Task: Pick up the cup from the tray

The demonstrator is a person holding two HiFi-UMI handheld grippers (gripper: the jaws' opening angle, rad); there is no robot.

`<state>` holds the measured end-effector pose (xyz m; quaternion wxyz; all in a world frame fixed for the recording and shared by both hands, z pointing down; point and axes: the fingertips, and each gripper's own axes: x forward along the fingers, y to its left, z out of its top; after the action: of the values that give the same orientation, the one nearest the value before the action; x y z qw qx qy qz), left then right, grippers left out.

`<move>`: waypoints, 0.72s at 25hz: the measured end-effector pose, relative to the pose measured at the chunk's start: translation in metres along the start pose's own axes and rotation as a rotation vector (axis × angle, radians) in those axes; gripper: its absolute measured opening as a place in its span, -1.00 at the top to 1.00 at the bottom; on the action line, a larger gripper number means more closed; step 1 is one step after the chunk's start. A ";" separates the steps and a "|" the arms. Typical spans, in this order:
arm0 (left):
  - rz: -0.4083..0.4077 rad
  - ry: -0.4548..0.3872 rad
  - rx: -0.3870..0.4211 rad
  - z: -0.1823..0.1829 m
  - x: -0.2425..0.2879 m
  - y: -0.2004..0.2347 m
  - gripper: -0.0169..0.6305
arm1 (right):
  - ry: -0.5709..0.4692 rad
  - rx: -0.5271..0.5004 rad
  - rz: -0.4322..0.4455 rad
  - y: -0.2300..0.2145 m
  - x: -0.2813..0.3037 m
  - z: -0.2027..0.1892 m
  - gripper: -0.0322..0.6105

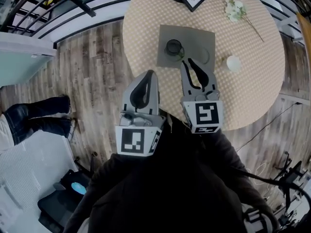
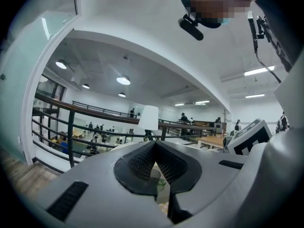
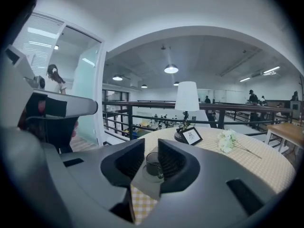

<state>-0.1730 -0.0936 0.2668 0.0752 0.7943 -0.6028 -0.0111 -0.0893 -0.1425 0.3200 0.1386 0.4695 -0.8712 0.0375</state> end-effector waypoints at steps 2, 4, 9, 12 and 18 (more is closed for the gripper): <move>0.000 0.027 -0.004 -0.010 0.010 0.000 0.94 | 0.032 0.014 0.021 -0.004 0.012 -0.010 0.42; 0.007 0.055 -0.013 -0.019 0.017 0.001 0.94 | 0.062 0.018 0.036 -0.006 0.022 -0.019 0.33; 0.052 0.114 -0.040 -0.040 0.031 0.014 0.94 | 0.141 0.007 0.069 -0.010 0.054 -0.047 0.10; 0.080 0.160 -0.036 -0.053 0.035 0.027 0.94 | 0.202 0.016 0.091 -0.010 0.074 -0.065 0.06; 0.121 0.201 -0.072 -0.067 0.045 0.042 0.94 | 0.291 -0.002 0.106 -0.011 0.104 -0.087 0.04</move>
<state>-0.1936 -0.1407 0.3423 0.1642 0.7503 -0.6383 0.0515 -0.1164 -0.2154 0.4313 0.2616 0.4123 -0.8656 0.1112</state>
